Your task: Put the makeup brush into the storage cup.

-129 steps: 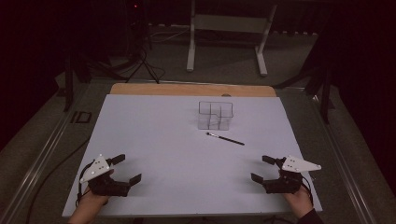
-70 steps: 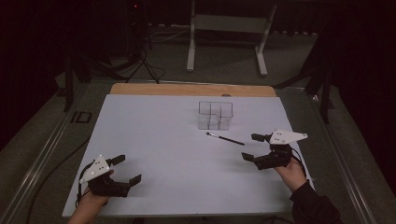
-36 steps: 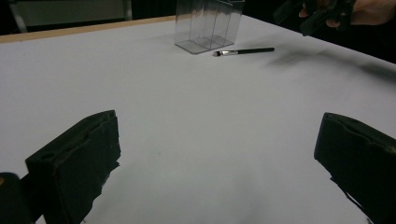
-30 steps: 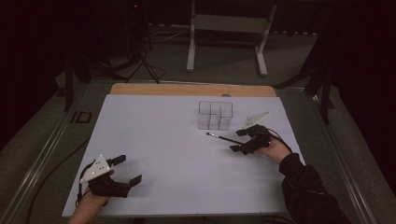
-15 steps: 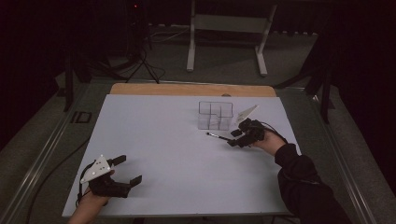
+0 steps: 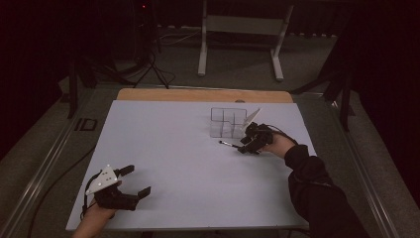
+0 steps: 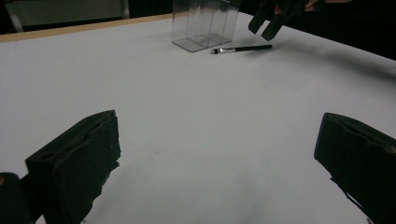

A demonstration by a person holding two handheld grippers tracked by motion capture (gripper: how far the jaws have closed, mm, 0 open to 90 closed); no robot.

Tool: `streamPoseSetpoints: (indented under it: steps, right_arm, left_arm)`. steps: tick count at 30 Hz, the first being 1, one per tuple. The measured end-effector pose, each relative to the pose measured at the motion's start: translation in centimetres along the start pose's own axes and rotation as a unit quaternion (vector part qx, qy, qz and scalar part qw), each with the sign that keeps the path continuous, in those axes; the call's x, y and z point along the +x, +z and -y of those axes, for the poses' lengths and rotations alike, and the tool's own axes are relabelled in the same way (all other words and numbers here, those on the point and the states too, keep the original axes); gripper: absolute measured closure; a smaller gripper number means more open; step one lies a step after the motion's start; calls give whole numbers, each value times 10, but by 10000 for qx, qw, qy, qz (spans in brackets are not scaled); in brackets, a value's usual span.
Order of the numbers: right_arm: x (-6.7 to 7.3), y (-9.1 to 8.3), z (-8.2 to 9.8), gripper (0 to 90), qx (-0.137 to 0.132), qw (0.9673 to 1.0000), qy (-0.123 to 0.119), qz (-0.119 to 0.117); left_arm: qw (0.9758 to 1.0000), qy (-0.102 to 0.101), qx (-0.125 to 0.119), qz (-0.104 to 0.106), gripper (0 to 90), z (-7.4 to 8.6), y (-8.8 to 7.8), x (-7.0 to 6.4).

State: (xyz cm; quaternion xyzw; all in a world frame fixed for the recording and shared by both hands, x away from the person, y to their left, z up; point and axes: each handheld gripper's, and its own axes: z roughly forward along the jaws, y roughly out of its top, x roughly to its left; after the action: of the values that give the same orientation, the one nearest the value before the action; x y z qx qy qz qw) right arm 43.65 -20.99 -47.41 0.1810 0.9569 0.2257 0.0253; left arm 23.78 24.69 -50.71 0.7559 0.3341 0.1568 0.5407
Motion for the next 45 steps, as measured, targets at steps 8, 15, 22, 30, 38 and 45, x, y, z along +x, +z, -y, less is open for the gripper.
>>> streamPoseSetpoints:
  steps: [8,15,22,30,38,45]
  right_arm:
    - [-4,8,-7,568,84,9999,-40,-73]
    - [-3,12,-20,586,227,9996,-124,-113]
    - [-2,20,-32,618,268,9992,-283,-127]
    - [-3,32,-41,693,376,9989,-271,-107]
    - [-5,44,-48,715,555,9975,-428,34]
    - [-7,50,-49,722,704,9959,-529,189]
  left_arm:
    - [10000,-7,-2,-5,14,0,0,0]
    - [10000,-16,10,0,14,0,0,0]
    - [10000,-29,-7,-11,14,1,0,1]
    - [10000,0,8,-5,14,0,0,0]
    - [10000,5,9,-1,14,0,0,0]
    - [10000,36,33,3,14,1,0,0]
